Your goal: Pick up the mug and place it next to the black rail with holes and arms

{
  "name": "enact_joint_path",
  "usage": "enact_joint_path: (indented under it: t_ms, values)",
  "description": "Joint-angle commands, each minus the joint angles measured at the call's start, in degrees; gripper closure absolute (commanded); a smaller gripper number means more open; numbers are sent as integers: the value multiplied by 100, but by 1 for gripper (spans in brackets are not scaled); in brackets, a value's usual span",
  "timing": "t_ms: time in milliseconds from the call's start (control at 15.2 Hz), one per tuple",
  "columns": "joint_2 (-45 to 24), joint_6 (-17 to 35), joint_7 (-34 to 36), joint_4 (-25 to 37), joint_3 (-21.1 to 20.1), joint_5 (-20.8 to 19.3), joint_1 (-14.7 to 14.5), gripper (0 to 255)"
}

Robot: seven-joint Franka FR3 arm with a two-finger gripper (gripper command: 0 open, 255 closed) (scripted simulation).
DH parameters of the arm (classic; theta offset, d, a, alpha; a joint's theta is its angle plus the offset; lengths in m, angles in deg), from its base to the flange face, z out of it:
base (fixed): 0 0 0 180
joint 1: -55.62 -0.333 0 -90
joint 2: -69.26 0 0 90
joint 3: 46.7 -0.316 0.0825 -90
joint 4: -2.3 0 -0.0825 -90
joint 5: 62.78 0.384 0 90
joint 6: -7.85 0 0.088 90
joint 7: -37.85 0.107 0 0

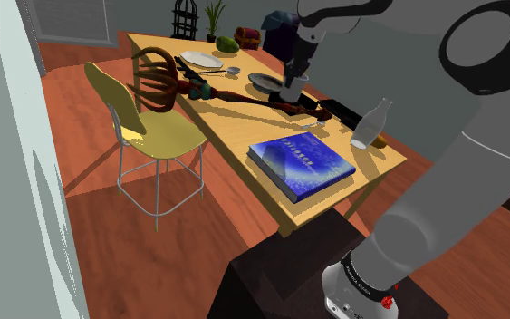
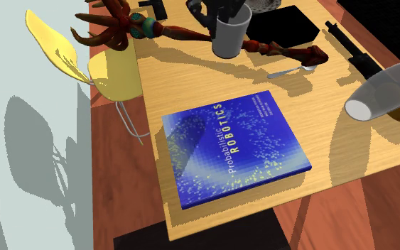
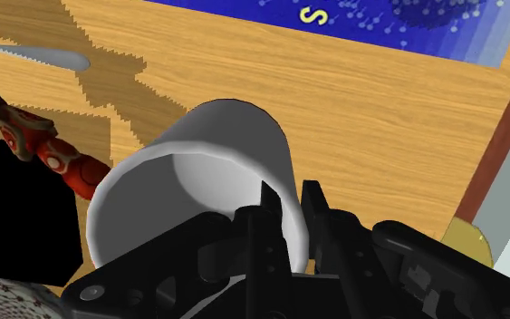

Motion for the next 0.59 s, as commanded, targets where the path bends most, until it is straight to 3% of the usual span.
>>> enact_joint_path:
  t_ms: [0, 528]
  values:
    - [-17, 0, -293, 23, 122, 44, 151, 255]
    - [-371, -92, -1392, 473, 564, 275, 752, 255]
